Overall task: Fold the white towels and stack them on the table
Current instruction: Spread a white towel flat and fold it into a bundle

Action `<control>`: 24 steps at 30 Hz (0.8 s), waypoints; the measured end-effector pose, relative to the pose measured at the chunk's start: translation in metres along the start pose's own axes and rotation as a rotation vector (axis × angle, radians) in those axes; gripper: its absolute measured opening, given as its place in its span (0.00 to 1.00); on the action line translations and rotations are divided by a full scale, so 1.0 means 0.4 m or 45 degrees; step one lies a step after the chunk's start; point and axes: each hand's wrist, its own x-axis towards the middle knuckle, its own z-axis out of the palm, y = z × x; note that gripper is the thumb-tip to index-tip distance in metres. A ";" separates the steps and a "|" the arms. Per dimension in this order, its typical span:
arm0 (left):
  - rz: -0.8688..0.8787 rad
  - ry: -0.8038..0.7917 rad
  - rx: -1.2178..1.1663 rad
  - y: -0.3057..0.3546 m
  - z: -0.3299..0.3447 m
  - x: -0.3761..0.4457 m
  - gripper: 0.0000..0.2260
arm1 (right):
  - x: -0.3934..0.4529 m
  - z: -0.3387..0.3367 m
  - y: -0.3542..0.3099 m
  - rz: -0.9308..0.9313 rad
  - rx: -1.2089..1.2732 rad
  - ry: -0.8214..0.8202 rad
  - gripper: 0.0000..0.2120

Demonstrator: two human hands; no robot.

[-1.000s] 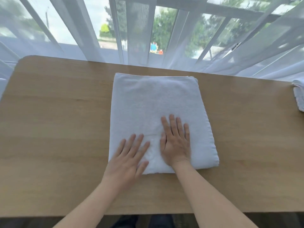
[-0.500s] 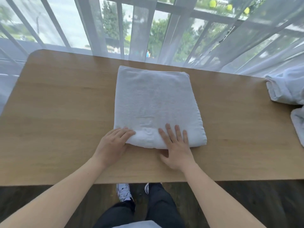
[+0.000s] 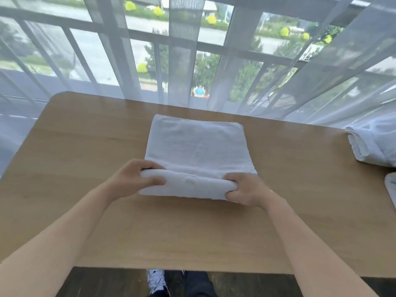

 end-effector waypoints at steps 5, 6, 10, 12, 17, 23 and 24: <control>-0.013 0.307 -0.565 0.052 -0.021 0.037 0.24 | 0.097 -0.137 -0.030 0.035 0.060 -0.092 0.13; -0.004 0.330 -0.606 0.052 -0.020 0.038 0.29 | 0.116 -0.162 -0.038 0.040 0.068 -0.121 0.13; -0.052 0.358 -0.505 0.054 0.011 0.048 0.32 | 0.192 -0.242 -0.060 0.036 0.203 -0.251 0.10; -0.108 0.392 -0.308 0.054 0.016 0.076 0.27 | 0.231 -0.271 -0.063 0.063 0.306 -0.316 0.11; -0.255 0.563 -0.310 0.069 0.009 0.188 0.27 | 0.322 -0.331 -0.056 0.097 0.499 -0.427 0.15; -0.521 0.829 -0.337 0.044 -0.002 0.321 0.38 | 0.418 -0.436 -0.012 -0.042 0.115 -0.247 0.13; -0.556 0.851 -0.340 0.037 -0.006 0.338 0.39 | 0.431 -0.440 0.001 -0.017 -0.019 -0.201 0.17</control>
